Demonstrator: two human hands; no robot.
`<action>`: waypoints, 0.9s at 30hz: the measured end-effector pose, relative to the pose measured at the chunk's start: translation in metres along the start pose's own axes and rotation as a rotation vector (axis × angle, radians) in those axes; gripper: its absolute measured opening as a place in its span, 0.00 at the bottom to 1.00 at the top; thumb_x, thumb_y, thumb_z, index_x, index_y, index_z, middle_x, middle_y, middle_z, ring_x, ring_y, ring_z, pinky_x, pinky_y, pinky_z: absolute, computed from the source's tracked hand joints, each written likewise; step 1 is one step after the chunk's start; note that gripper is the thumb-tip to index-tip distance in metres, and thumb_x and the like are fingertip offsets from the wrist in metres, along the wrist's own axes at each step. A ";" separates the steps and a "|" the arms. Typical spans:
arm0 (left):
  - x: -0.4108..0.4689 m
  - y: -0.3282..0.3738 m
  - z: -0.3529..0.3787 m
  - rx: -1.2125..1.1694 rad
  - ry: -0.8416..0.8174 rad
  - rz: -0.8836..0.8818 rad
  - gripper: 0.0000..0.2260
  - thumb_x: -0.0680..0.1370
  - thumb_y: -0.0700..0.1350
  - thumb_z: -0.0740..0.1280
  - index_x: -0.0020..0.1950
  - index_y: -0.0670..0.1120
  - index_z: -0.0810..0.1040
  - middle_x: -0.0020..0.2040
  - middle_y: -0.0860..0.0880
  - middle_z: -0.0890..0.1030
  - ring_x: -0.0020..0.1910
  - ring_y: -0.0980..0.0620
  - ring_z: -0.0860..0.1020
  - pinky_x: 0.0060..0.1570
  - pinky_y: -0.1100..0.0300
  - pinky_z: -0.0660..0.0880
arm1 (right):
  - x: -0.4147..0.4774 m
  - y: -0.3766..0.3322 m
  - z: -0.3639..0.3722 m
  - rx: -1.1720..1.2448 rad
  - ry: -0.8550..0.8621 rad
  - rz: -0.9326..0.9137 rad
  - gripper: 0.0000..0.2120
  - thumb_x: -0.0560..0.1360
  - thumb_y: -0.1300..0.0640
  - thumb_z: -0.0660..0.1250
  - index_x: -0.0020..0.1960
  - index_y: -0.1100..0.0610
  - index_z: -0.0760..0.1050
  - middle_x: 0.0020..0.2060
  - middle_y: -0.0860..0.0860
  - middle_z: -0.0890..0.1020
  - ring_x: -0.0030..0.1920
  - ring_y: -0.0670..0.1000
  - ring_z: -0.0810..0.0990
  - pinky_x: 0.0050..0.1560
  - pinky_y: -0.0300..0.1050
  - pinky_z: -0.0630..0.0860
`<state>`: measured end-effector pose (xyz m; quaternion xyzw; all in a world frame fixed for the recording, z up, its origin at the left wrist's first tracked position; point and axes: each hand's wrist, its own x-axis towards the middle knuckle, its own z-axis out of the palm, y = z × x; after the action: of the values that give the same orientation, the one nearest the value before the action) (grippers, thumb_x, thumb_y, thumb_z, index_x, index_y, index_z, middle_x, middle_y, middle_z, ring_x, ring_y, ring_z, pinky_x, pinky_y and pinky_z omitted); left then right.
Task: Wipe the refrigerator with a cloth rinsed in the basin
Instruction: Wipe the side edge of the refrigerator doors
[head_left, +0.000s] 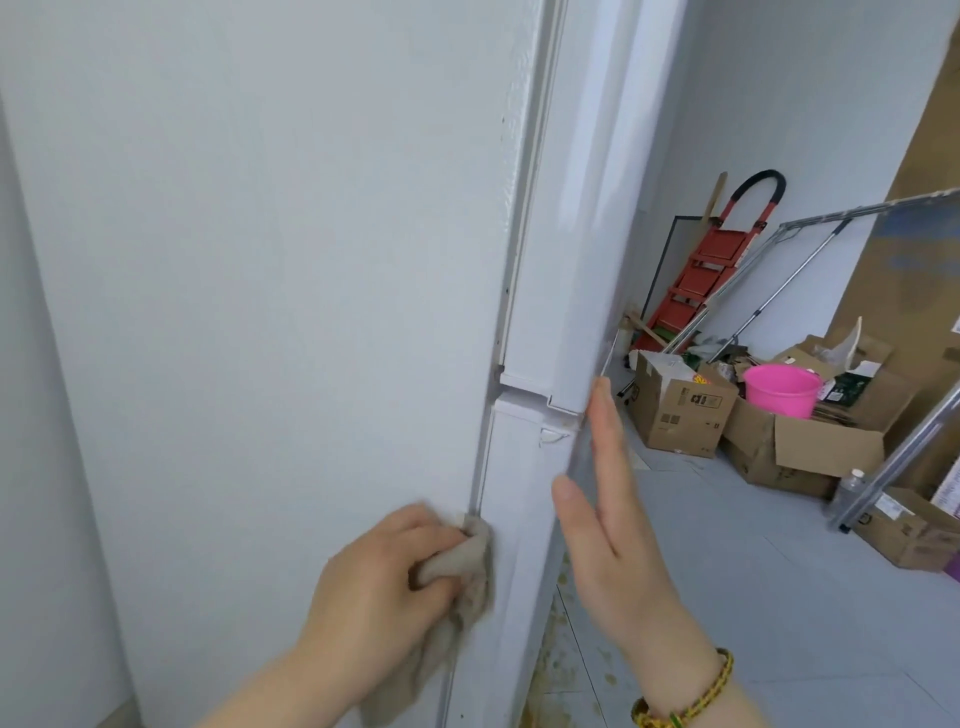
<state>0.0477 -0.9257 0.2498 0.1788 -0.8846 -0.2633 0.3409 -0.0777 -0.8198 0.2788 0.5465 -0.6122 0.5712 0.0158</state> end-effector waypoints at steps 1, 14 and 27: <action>-0.003 0.000 0.006 -0.113 0.099 -0.036 0.14 0.61 0.61 0.57 0.43 0.75 0.71 0.52 0.69 0.71 0.47 0.69 0.73 0.41 0.76 0.66 | -0.003 0.004 0.007 -0.042 0.026 0.001 0.26 0.71 0.41 0.51 0.66 0.35 0.43 0.64 0.18 0.44 0.70 0.28 0.45 0.68 0.23 0.44; 0.009 0.006 0.032 -0.137 0.287 0.107 0.17 0.67 0.52 0.58 0.55 0.65 0.69 0.50 0.68 0.70 0.45 0.67 0.72 0.45 0.78 0.67 | -0.017 0.027 0.029 0.154 0.098 0.084 0.34 0.71 0.34 0.57 0.71 0.42 0.45 0.75 0.42 0.50 0.74 0.39 0.51 0.73 0.40 0.51; 0.039 0.028 0.017 -0.229 0.599 0.265 0.14 0.70 0.46 0.62 0.53 0.52 0.78 0.47 0.55 0.71 0.45 0.59 0.72 0.41 0.68 0.71 | -0.019 0.017 0.023 0.140 0.058 0.139 0.33 0.76 0.50 0.54 0.75 0.58 0.43 0.75 0.48 0.51 0.73 0.38 0.52 0.70 0.29 0.54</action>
<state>0.0043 -0.9170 0.2756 0.0923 -0.7255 -0.2500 0.6345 -0.0678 -0.8282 0.2467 0.4858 -0.6065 0.6278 -0.0444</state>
